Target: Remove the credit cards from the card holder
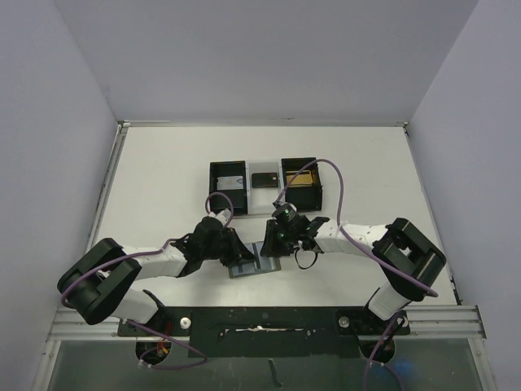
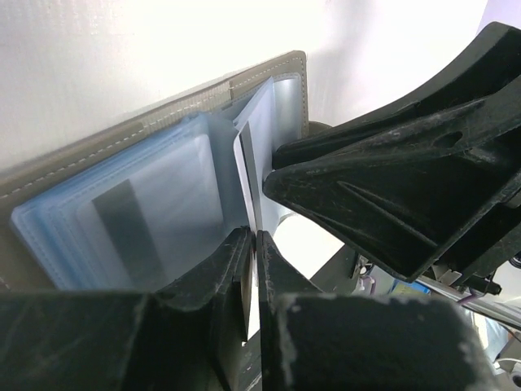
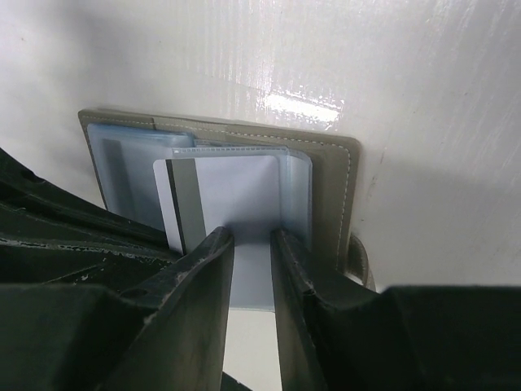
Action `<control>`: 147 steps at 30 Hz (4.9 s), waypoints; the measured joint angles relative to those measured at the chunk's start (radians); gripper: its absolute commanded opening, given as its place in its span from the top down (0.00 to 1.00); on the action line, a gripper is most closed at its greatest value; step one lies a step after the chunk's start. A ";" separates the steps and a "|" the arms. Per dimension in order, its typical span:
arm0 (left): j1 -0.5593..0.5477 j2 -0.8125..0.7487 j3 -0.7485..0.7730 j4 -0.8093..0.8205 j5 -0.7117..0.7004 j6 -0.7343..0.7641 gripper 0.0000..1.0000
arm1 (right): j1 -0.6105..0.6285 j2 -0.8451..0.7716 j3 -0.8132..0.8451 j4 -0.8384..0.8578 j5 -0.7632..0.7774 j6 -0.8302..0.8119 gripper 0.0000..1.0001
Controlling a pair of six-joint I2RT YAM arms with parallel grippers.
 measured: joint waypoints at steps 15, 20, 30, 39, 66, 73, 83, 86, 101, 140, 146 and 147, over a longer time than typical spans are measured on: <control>0.010 -0.026 -0.018 -0.002 -0.001 -0.008 1.00 | 0.000 0.001 -0.001 -0.007 0.011 0.010 0.78; 0.019 -0.070 -0.028 -0.035 -0.005 -0.004 1.00 | -0.001 0.001 -0.002 -0.006 0.012 0.013 0.78; 0.027 -0.086 -0.038 -0.038 0.002 0.000 0.84 | -0.006 0.001 -0.003 -0.004 0.008 0.012 0.79; 0.028 0.011 -0.038 0.063 0.033 -0.030 0.87 | -0.007 0.001 -0.017 0.023 -0.005 0.023 0.79; 0.034 -0.274 -0.035 -0.264 -0.084 0.055 1.00 | -0.018 -0.096 0.050 -0.071 0.027 -0.061 0.76; 0.035 -0.371 -0.023 -0.362 -0.152 0.075 1.00 | 0.002 -0.086 0.063 0.004 -0.055 -0.071 0.78; 0.045 -0.407 -0.020 -0.399 -0.183 0.080 1.00 | 0.032 0.038 0.097 0.027 -0.100 -0.071 0.77; 0.046 -0.418 -0.020 -0.405 -0.189 0.080 1.00 | 0.032 0.053 0.097 -0.005 -0.079 -0.071 0.76; 0.050 -0.447 -0.020 -0.405 -0.195 0.114 1.00 | 0.028 -0.051 0.100 -0.099 0.051 -0.080 0.40; 0.269 -0.533 -0.170 0.245 0.296 -0.006 1.00 | -0.219 -0.251 -0.255 0.829 -0.491 0.175 0.47; 0.269 -0.533 -0.170 0.265 0.326 -0.016 1.00 | -0.190 -0.226 -0.245 0.861 -0.545 0.162 0.62; 0.269 -0.533 -0.170 0.269 0.332 -0.019 1.00 | -0.187 -0.216 -0.240 0.861 -0.554 0.160 0.63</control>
